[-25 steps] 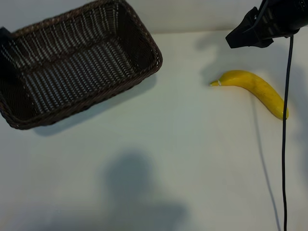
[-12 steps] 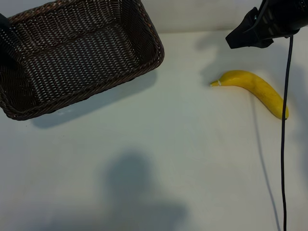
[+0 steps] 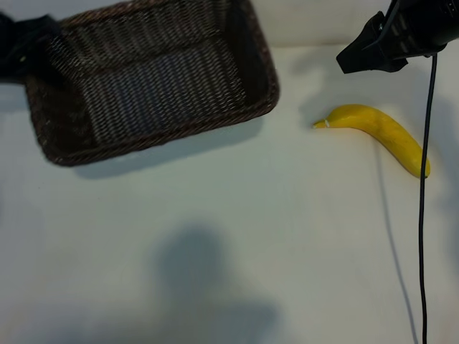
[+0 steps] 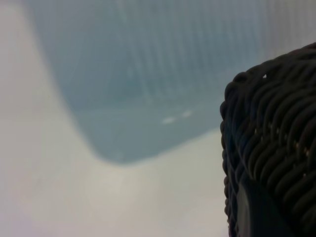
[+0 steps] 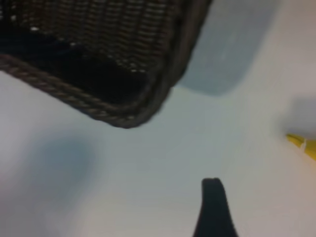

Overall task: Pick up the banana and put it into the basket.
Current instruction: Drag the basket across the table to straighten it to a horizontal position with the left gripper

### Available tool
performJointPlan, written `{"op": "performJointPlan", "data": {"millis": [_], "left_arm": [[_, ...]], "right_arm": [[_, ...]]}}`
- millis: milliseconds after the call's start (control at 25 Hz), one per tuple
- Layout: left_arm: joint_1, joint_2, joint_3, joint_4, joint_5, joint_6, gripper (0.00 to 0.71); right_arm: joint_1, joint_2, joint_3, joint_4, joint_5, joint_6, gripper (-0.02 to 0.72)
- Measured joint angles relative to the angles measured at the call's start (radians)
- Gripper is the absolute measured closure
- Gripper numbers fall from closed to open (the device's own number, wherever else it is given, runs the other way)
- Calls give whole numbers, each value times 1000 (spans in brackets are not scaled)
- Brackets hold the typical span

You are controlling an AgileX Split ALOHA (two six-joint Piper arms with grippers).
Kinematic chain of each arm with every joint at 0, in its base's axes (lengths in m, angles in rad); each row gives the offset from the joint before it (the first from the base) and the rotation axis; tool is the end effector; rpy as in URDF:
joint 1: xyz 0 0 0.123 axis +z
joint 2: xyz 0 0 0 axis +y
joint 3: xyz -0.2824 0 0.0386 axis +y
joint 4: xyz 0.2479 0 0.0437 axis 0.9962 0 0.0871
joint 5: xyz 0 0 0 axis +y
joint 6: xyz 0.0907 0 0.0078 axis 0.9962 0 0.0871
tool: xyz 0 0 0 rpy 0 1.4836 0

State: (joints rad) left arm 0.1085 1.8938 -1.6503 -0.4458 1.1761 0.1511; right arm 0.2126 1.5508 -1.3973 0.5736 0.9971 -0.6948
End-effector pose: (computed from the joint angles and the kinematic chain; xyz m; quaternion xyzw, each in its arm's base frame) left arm 0.4016 0.0073 0.2808 -0.0395 0.9694 -0.1959 0.1425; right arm 0.3134 0.1101 0.3440 -0.3270 0.8735 0.2033 0.2979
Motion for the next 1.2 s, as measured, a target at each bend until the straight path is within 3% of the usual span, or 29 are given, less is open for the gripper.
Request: {"op": "performJointPlan", "data": {"millis": [200,560,920,1200], "left_arm": [[-91,61,-143,7,0,-22,520],[-191,159,-160,13,0,-21,520],[-245,231,-160,18,0,-39,520],[-250,248,-101,115,0,-85,520]], "right_arm": [[0,0,0,0,4,-1,200],[0,0,0,0,5,0,200],[0,0,0,0,15,0,200],[0,0,0,0,15,-1,200]]}}
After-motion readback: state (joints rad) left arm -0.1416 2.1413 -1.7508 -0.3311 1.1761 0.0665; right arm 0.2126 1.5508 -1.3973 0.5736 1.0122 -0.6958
